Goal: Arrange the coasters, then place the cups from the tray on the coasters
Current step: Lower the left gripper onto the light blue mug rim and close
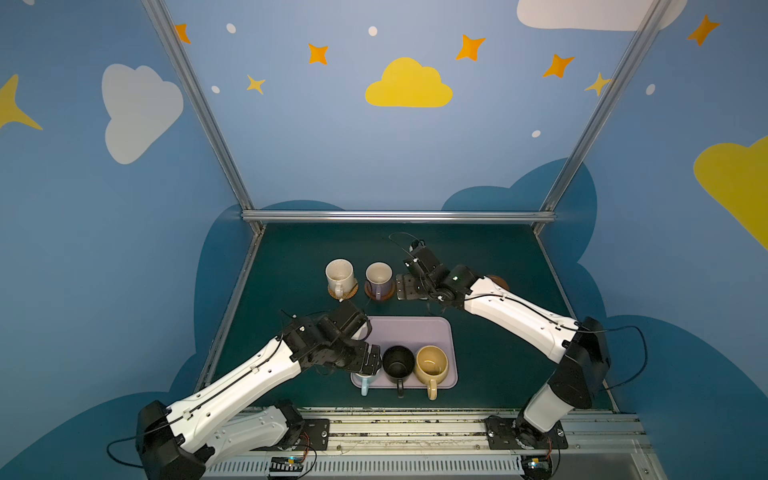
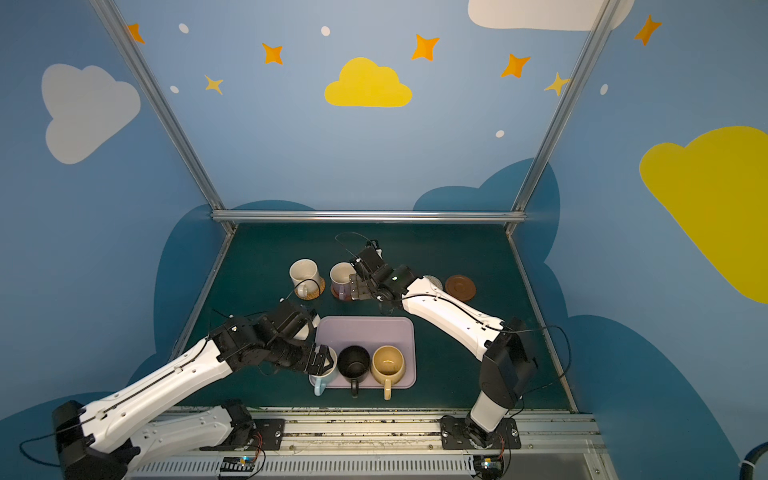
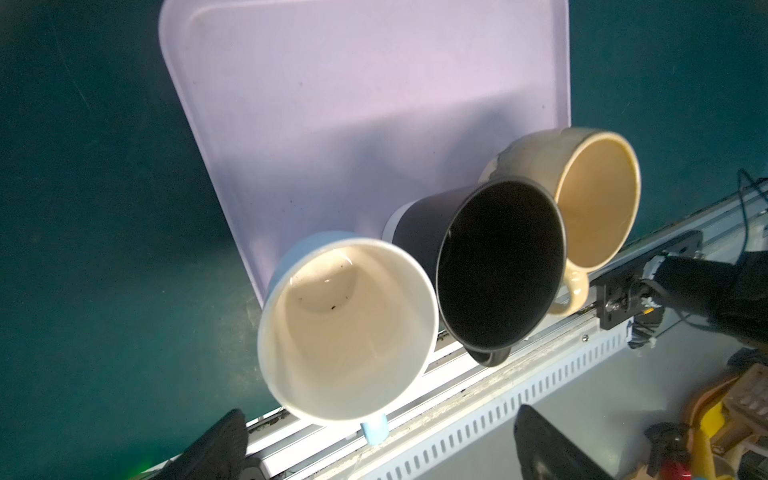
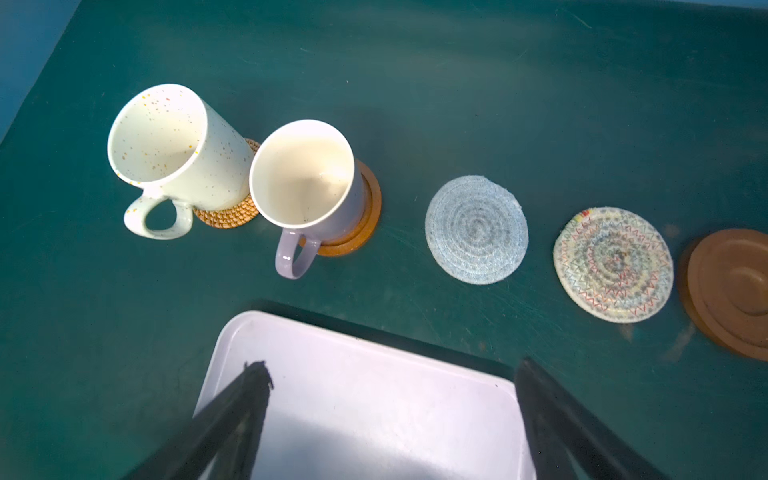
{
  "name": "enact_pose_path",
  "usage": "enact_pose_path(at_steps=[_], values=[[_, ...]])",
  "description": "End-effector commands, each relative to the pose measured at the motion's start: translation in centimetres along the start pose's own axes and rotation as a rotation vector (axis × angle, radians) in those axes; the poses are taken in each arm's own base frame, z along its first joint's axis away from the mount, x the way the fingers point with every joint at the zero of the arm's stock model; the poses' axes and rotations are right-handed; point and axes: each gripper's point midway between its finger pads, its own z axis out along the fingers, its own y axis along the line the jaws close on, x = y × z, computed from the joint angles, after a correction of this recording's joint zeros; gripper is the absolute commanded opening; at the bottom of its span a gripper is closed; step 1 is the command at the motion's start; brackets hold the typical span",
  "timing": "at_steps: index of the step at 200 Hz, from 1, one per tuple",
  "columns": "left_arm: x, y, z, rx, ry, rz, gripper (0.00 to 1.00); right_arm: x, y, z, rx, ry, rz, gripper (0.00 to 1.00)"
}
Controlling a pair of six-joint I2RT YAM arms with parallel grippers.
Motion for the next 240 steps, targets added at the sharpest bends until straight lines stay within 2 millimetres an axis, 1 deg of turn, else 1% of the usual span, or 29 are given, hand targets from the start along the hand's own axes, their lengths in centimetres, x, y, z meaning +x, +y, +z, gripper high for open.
enact_pose_path(at_steps=[1, 17, 32, 84, 107, 120, 143, 160, 164, 187, 203, 230, 240], values=[[1.7, 1.4, 0.8, -0.108, 0.045, -0.009, 0.99, -1.4, -0.4, -1.1, -0.028, -0.055, 0.037, 0.92], [2.6, 2.1, 1.4, -0.165, 0.071, -0.002, 0.99, -1.2, -0.9, -0.9, -0.029, -0.047, 0.053, 0.92], [2.9, 2.5, 1.5, -0.197, 0.076, -0.004, 0.99, -1.1, -1.0, -0.8, -0.040, -0.037, 0.070, 0.92], [3.2, 2.5, 2.8, -0.243, 0.049, -0.004, 0.99, -0.8, -0.8, -0.1, -0.058, -0.010, 0.093, 0.92], [3.3, 2.2, 3.9, -0.219, 0.049, -0.024, 0.95, -0.5, -0.7, 0.1, -0.066, 0.005, 0.098, 0.92], [3.4, 1.9, 4.3, -0.205, 0.052, -0.029, 0.91, -0.4, -0.6, 0.0, -0.069, 0.008, 0.102, 0.92], [3.4, 2.1, 4.6, -0.211, 0.052, -0.032, 0.82, -0.5, -0.5, -0.3, -0.084, 0.006, 0.113, 0.92], [3.4, 1.9, 4.8, -0.202, 0.052, -0.033, 0.65, -0.5, -0.5, -0.5, -0.093, -0.004, 0.118, 0.92], [3.4, 1.8, 4.9, -0.198, 0.053, -0.033, 0.62, -0.5, -0.5, -0.4, -0.092, -0.005, 0.118, 0.92], [3.5, 1.8, 5.0, -0.202, 0.061, -0.036, 0.60, -0.5, -0.5, -0.4, -0.093, -0.005, 0.120, 0.92], [3.5, 2.0, 5.1, -0.210, 0.062, -0.036, 0.55, -0.2, -0.5, -0.2, -0.095, 0.001, 0.123, 0.92], [3.3, 2.0, 5.2, -0.217, 0.057, -0.033, 0.43, 0.1, -0.4, 0.1, -0.099, 0.010, 0.128, 0.92], [3.3, 2.1, 5.2, -0.228, 0.059, -0.029, 0.40, 0.2, -0.4, 0.1, -0.099, 0.013, 0.130, 0.92]])
